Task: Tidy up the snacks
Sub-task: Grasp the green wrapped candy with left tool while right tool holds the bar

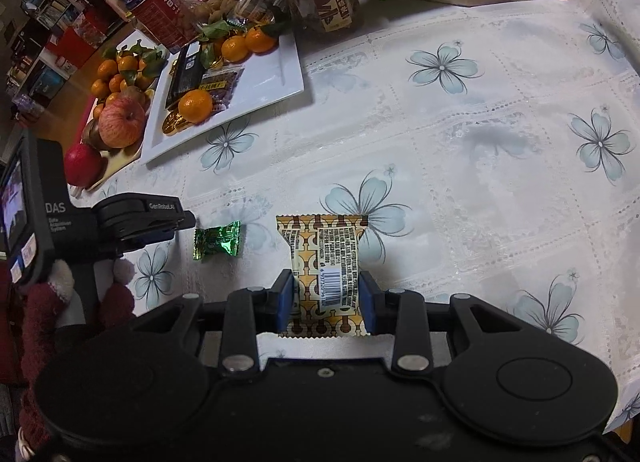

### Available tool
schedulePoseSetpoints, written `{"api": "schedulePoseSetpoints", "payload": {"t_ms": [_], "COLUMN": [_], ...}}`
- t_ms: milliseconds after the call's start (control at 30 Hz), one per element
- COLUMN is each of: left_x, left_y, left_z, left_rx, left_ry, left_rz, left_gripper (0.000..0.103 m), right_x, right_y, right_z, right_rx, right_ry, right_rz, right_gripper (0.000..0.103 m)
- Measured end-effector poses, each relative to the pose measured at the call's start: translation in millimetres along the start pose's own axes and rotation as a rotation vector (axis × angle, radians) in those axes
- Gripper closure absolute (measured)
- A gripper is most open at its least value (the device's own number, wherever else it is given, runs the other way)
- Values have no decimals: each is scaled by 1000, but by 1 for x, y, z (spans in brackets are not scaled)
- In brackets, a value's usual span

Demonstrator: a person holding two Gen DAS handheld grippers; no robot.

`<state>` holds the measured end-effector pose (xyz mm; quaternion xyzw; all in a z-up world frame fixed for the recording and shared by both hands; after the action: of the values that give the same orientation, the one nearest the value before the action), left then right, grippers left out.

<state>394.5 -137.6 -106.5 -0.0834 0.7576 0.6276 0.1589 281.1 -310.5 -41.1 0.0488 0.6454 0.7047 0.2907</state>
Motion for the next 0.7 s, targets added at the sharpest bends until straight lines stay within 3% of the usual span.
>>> {"api": "schedulePoseSetpoints", "payload": {"t_ms": [200,367,533,700], "left_x": [3,14,31,27], "left_y": [1,1,7,23], "left_z": [-7,-13,-14,-9], "left_rx": [14,14,82,95], "left_ry": [-21,-55,-60,-24], "left_rz": [-1,49,114,63], "left_gripper": [66,66,67,67], "right_x": [3,1,-1,-1], "right_y": [-6,-11,-13,-11], "right_z": [4,1,-2,1], "right_rx": [5,16,27,23], "right_ry": [14,1,-10,-2], "right_rz": [19,33,34,28], "right_gripper": [67,67,67,67]}}
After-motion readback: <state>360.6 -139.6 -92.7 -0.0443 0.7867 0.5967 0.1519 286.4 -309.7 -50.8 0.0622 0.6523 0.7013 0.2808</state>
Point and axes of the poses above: each gripper's, at about its wrist camera, not at the fingertips, and y roughly against the way its jaws point, z to its left, x to its underside, the point moved 4 cm from there along -y, roughly the way its jaws point, and after that the axes turned 8 degrees about x, right-handed, at the moved point
